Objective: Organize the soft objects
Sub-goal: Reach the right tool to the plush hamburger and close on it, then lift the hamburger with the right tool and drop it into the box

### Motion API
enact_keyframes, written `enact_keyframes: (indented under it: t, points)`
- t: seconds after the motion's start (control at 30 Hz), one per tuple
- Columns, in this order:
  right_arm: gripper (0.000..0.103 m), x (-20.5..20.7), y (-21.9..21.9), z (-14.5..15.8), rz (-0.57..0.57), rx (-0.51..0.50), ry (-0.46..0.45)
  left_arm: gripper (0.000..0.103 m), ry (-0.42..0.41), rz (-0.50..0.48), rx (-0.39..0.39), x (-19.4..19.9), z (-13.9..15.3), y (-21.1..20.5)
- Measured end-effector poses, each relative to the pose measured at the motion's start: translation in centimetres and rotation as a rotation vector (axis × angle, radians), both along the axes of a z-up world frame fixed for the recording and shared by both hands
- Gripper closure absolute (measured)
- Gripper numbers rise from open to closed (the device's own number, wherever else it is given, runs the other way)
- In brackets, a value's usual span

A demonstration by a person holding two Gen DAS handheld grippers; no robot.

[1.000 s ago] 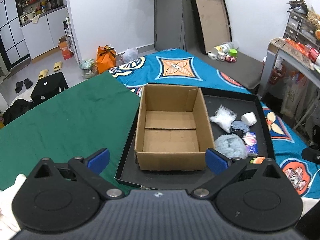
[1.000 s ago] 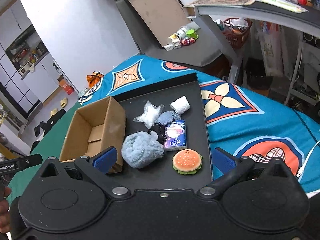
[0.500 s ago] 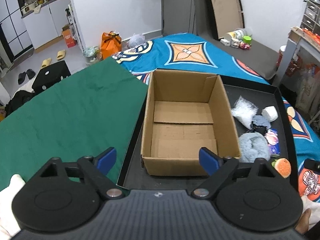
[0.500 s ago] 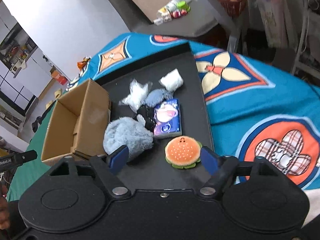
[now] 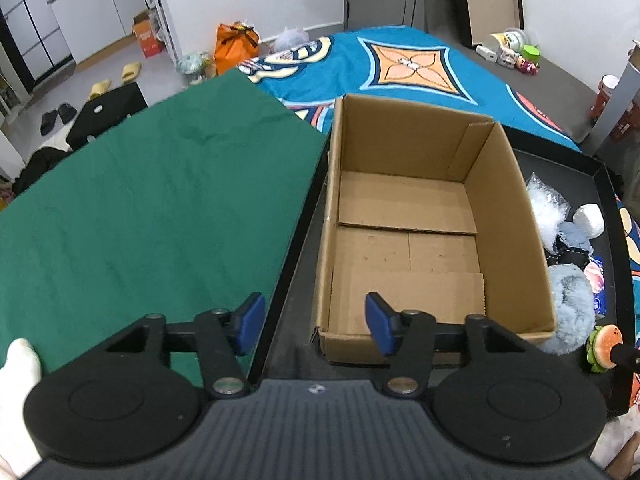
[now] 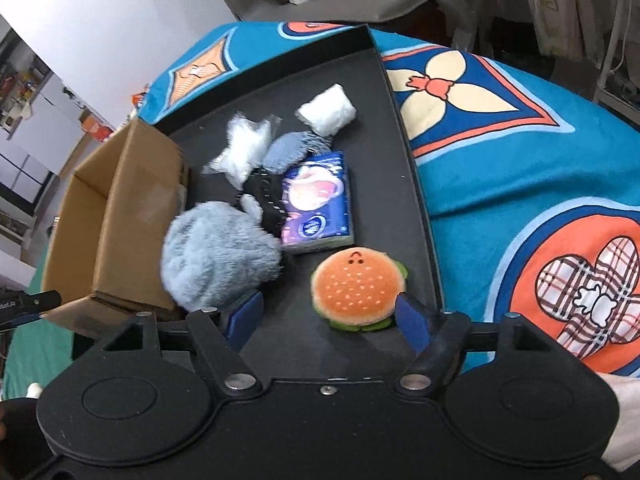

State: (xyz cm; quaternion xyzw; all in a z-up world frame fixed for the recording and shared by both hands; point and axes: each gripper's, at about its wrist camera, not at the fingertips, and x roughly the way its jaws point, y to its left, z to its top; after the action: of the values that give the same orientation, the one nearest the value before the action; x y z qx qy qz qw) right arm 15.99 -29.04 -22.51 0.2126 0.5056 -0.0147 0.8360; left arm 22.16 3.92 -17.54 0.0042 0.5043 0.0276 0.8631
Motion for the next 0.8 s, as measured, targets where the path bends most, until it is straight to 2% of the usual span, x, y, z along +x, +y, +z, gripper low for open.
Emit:
enact_keyframes:
  t: [0.23, 0.33, 0.4, 0.5, 0.57, 0.6, 0.8]
  points:
    - [0.031, 1.3, 0.3, -1.1, 0.007, -0.065, 0.029, 0.067, 0.031, -0.023, 0.013, 1.1, -1.4, -0.3]
    - [0.031, 1.7, 0.7, -1.7, 0.025, -0.095, 0.049, 0.075, 0.046, -0.041, 0.019, 1.5, -1.9, -0.5]
    - [0.031, 1.8, 0.8, -2.0, 0.027, -0.101, 0.062, 0.086, 0.057, -0.045, 0.014, 1.8, -2.2, -0.5]
    - [0.031, 2.1, 0.9, -2.2, 0.028, -0.111, 0.067, 0.092, 0.064, -0.056, 0.029, 1.8, -2.3, -0.6]
    - [0.038, 2.2, 1.1, -2.2, 0.037, -0.121, 0.071, 0.095, 0.073, -0.068, 0.027, 1.9, -2.1, -0.6]
    - [0.047, 2.3, 1.2, -2.4, 0.041, -0.124, 0.077, 0.095, 0.078, -0.078, 0.022, 2.0, -1.9, -0.5]
    - [0.052, 2.0, 1.4, -2.3, 0.051, -0.120, 0.074, 0.095, 0.084, -0.121, 0.043, 1.5, -1.1, -0.5]
